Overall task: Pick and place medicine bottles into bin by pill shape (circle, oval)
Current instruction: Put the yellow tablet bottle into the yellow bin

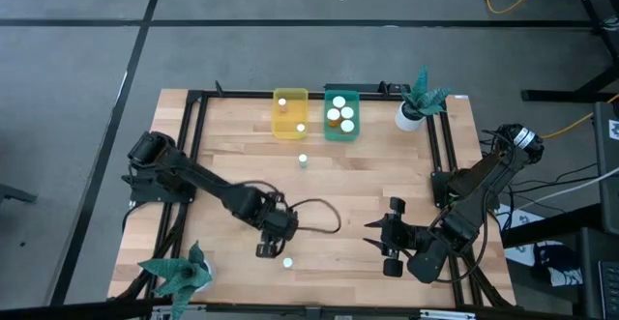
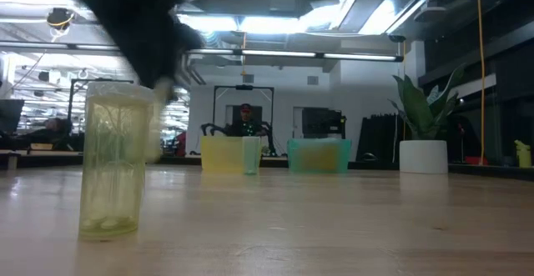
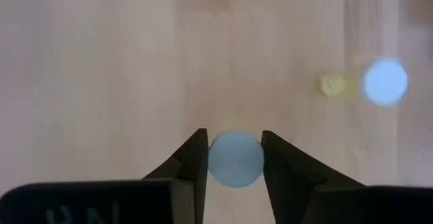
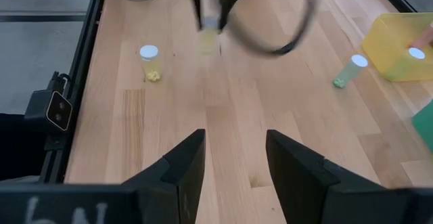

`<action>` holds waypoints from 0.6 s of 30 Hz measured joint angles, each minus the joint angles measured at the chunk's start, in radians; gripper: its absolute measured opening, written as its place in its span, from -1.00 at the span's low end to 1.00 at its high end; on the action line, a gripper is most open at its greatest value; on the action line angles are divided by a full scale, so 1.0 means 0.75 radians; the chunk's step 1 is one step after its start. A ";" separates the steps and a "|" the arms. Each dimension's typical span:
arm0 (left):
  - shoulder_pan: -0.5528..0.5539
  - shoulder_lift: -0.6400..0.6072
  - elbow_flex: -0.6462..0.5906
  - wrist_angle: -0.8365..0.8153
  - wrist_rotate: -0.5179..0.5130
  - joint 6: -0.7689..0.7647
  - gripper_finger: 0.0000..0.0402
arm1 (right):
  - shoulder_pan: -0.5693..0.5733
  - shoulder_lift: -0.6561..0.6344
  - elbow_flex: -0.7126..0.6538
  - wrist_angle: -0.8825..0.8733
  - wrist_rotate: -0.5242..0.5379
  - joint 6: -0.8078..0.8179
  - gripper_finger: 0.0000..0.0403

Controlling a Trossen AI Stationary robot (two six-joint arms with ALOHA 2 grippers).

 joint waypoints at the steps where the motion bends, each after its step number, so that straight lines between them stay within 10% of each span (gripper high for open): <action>1: 0.018 -0.011 0.047 -0.060 -0.036 0.033 -0.52 | 0.000 0.000 0.000 0.001 0.000 0.000 -0.22; 7: 0.245 -0.049 0.369 -0.440 -0.279 0.088 -0.55 | 0.000 0.001 0.001 -0.017 0.000 0.028 -0.22; 18: 1.029 -0.032 0.545 -0.430 -0.142 0.421 -0.56 | 0.000 0.001 0.001 -0.040 -0.003 0.032 -0.22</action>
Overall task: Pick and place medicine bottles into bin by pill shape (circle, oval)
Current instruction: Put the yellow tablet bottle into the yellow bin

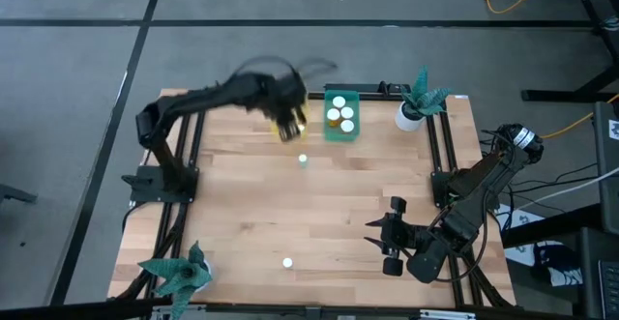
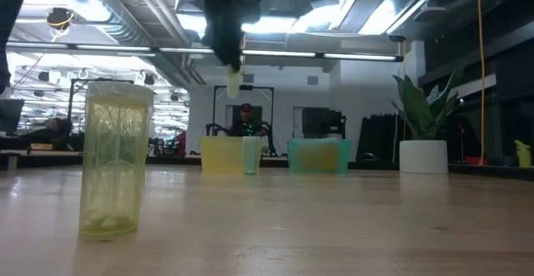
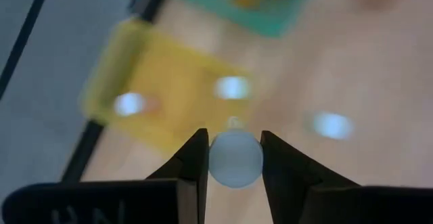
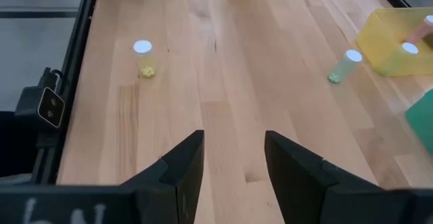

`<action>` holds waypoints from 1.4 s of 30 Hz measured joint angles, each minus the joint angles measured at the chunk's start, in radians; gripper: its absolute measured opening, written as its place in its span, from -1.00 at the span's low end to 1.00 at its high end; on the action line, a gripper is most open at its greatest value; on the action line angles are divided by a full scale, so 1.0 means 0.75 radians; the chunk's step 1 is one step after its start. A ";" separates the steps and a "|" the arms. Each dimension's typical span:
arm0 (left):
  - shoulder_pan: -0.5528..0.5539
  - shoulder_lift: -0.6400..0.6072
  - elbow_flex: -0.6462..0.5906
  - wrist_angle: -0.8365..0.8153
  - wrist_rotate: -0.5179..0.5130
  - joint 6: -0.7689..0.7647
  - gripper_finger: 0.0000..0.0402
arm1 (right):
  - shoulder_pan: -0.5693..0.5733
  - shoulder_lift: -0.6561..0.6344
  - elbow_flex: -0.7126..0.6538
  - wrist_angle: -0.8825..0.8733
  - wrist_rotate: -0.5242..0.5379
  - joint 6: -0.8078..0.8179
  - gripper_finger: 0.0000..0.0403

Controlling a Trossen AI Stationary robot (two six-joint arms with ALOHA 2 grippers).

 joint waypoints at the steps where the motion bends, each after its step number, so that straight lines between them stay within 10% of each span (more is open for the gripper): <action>1: 0.067 0.014 0.000 0.008 0.008 0.015 -0.56 | 0.000 0.000 0.000 -0.002 0.000 0.000 -0.22; 10: 0.389 0.234 -0.001 0.320 0.194 0.148 -0.56 | 0.000 0.000 0.000 -0.013 0.011 -0.006 -0.22; 42: 0.413 0.555 0.121 0.318 0.209 0.180 -0.34 | 0.000 0.000 0.000 -0.043 0.013 0.070 -0.22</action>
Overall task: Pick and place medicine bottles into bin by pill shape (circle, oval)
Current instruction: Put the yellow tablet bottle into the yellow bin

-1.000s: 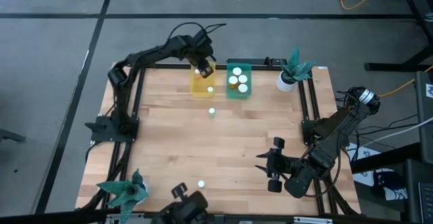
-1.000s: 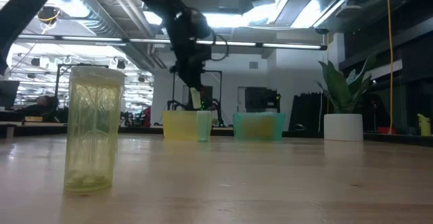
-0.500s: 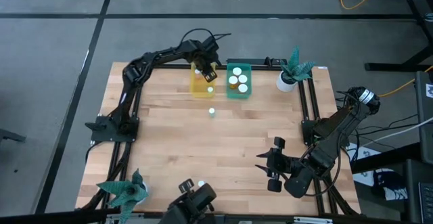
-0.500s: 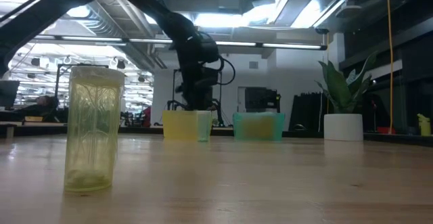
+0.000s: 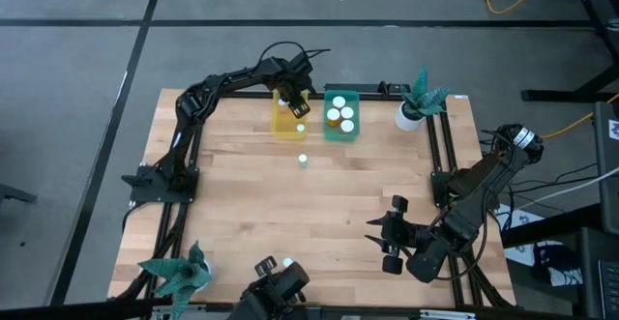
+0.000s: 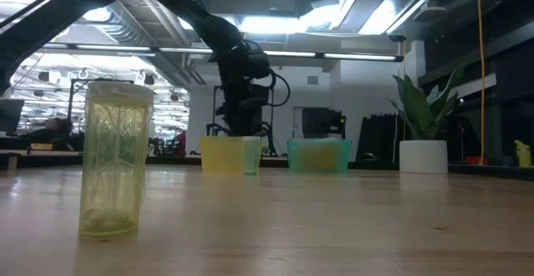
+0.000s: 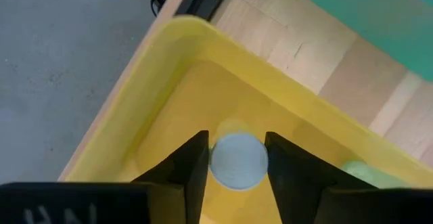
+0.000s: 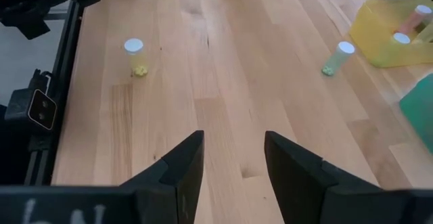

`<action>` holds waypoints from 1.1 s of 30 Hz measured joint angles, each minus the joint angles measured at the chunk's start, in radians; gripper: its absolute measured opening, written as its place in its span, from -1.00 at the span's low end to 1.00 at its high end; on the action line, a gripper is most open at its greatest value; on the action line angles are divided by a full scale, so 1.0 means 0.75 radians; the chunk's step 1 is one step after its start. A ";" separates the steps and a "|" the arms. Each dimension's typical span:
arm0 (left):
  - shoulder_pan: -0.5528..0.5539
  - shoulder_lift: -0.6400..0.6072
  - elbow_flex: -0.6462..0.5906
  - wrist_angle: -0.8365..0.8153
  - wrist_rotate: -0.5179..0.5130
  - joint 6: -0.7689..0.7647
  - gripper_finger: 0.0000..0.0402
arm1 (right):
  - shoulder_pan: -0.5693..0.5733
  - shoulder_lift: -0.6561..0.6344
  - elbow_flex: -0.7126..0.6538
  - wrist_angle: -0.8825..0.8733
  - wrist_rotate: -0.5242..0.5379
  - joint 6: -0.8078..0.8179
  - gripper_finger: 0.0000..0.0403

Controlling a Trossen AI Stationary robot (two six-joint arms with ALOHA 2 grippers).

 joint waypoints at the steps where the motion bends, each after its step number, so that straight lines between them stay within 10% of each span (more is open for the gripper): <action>1: -0.001 0.000 0.000 -0.007 0.000 0.000 -0.32 | 0.000 0.000 0.000 0.000 0.000 0.000 -0.22; 22: -0.015 -0.149 0.000 -0.040 -0.008 0.003 -0.27 | 0.001 0.000 0.000 0.001 -0.001 0.000 -0.22; 33: -0.366 -0.359 0.002 -0.644 0.154 -0.105 -0.27 | 0.000 0.000 0.000 0.001 0.000 0.000 -0.22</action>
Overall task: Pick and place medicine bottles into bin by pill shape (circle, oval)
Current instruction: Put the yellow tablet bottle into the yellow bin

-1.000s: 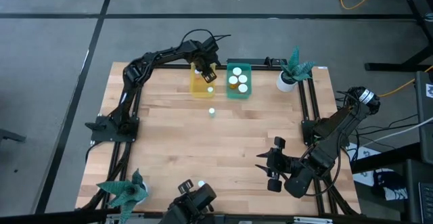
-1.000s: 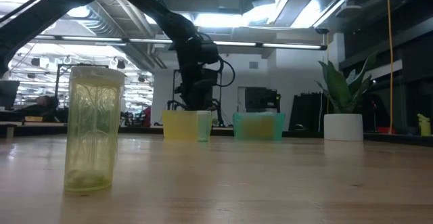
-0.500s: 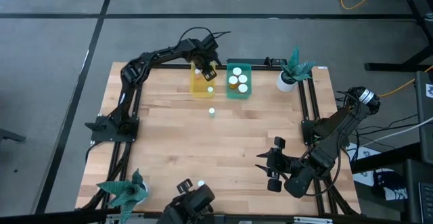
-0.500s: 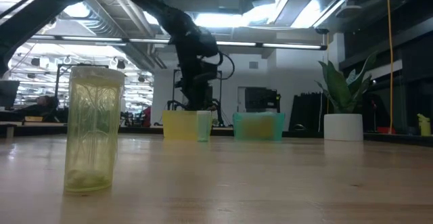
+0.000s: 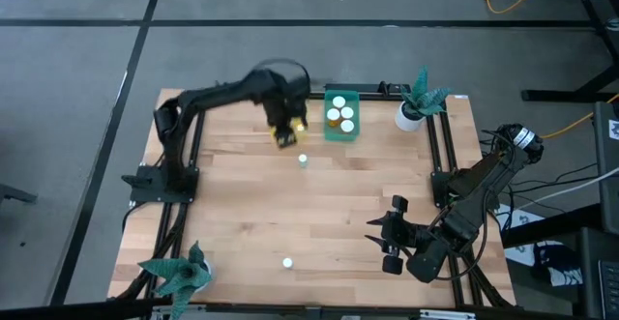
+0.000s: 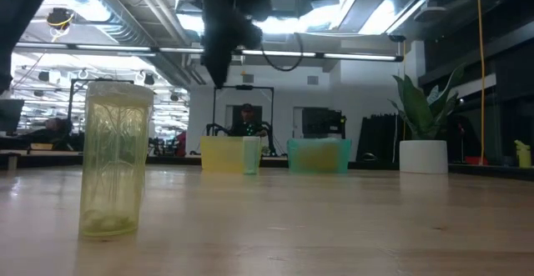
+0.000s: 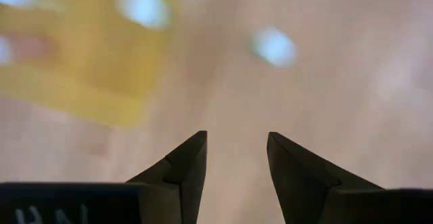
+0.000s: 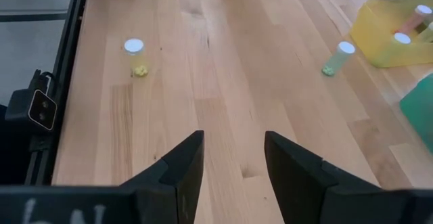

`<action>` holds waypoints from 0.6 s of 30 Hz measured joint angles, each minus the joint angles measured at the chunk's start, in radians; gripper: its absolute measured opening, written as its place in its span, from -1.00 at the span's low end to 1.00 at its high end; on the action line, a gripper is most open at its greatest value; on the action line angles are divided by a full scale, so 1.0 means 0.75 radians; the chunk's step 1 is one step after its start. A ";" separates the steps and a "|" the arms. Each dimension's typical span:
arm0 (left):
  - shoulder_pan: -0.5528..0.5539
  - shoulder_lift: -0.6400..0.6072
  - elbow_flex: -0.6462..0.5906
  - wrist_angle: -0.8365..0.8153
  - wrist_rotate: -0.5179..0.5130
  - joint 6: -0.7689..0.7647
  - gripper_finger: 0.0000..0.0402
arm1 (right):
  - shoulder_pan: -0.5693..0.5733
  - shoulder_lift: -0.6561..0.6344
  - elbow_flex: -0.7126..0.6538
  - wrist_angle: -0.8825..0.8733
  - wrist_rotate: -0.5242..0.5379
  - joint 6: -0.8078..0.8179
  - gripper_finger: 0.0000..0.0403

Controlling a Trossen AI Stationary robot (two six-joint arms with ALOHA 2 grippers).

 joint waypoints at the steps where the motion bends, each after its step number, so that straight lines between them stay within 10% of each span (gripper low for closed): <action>1: -0.057 -0.007 0.000 -0.045 0.001 -0.007 -0.27 | 0.000 0.000 0.000 0.000 0.000 0.001 -0.22; 7: -0.422 -0.021 -0.001 -0.256 0.007 -0.031 -0.27 | 0.000 0.000 0.000 0.002 -0.007 0.005 -0.22; 18: -0.978 -0.016 -0.001 0.012 -0.071 -0.367 -0.27 | 0.003 0.000 0.000 0.001 -0.106 0.040 -0.22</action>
